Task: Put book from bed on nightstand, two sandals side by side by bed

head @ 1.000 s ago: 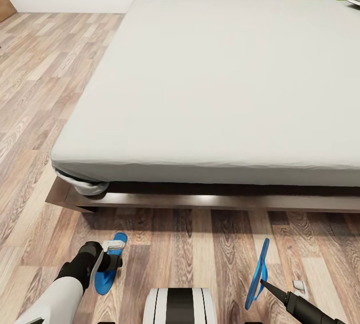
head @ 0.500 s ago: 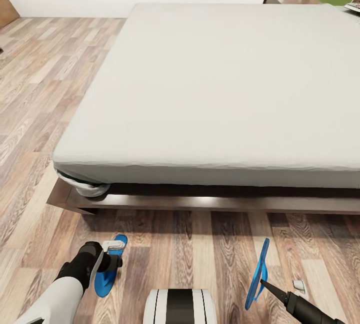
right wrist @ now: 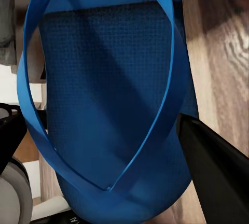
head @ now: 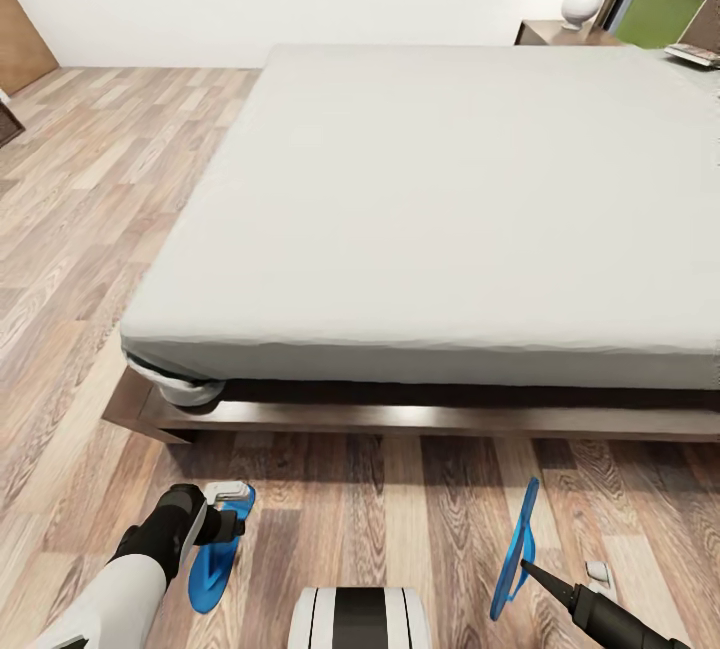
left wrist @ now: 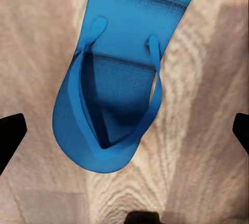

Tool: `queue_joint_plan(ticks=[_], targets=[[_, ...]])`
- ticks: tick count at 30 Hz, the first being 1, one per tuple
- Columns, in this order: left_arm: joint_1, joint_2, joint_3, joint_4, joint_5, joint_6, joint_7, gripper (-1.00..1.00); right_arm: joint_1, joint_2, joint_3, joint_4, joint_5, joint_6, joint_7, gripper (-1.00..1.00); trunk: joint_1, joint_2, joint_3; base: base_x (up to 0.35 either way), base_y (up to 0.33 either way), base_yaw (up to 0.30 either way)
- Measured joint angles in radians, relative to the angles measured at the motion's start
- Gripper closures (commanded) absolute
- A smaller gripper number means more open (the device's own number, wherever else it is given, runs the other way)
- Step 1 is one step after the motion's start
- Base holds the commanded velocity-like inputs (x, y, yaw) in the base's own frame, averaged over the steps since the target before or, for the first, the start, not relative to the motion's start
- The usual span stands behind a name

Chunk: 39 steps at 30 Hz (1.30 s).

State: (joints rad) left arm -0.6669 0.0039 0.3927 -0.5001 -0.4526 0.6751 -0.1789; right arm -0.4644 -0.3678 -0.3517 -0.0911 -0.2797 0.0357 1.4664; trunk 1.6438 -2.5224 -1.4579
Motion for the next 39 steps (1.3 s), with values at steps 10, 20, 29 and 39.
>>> queue_joint_plan(ticks=[10, 20, 29, 39], targets=[[0.001, 0.016, 0.003, -0.001, 0.044, -0.002, -0.111, -1.00, 0.000, 0.001, -0.002, -0.010, 0.002, -0.001, -0.155, 1.00, -0.004, 0.002, 0.039, 0.000, 0.000, 0.000], [0.006, 0.101, 0.003, -0.002, 0.049, -0.077, -0.527, -1.00, 0.000, 0.012, 0.004, -0.014, 0.003, -0.001, -0.484, 1.00, -0.009, 0.005, 0.077, 0.000, 0.000, 0.000], [0.009, 0.085, 0.000, 0.002, 0.077, -0.193, -0.697, -1.00, 0.000, 0.042, 0.024, -0.009, 0.114, -0.001, -1.022, 1.00, -0.013, 0.007, 0.112, 0.000, 0.000, 0.000], [0.009, 0.041, -0.001, 0.026, 0.092, -0.263, -0.704, -1.00, 0.000, 0.117, 0.024, -0.013, 0.191, -0.001, -1.324, 1.00, -0.013, 0.007, 0.116, 0.000, 0.008, 0.000]])
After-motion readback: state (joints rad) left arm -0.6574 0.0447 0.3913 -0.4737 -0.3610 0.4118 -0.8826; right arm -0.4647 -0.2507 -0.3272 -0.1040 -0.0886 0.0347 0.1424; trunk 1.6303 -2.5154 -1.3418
